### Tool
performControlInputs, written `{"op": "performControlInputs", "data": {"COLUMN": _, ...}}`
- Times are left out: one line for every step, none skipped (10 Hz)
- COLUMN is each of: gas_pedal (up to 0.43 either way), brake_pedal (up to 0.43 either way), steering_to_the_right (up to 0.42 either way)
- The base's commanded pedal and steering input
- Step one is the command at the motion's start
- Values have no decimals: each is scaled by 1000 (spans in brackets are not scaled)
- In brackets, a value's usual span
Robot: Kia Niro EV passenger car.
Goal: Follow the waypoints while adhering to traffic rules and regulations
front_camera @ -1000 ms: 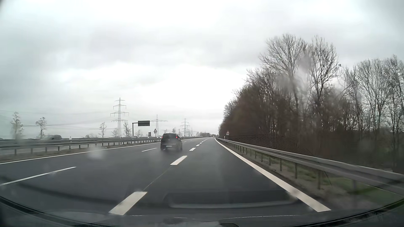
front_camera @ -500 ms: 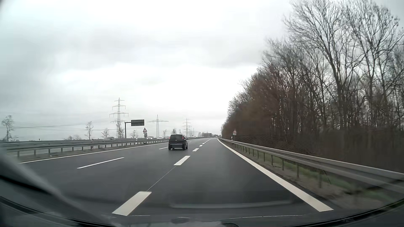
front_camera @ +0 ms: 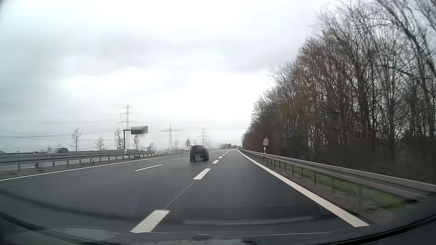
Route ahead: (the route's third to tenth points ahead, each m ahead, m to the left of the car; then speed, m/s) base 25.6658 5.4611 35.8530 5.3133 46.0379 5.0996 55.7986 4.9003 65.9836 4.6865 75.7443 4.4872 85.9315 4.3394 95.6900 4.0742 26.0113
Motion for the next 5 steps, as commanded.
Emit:
{"op": "performControlInputs", "data": {"gas_pedal": 862, "brake_pedal": 0, "steering_to_the_right": -4}}
{"op": "performControlInputs", "data": {"gas_pedal": 843, "brake_pedal": 0, "steering_to_the_right": -4}}
{"op": "performControlInputs", "data": {"gas_pedal": 791, "brake_pedal": 0, "steering_to_the_right": -4}}
{"op": "performControlInputs", "data": {"gas_pedal": 760, "brake_pedal": 0, "steering_to_the_right": -4}}
{"op": "performControlInputs", "data": {"gas_pedal": 701, "brake_pedal": 0, "steering_to_the_right": -4}}
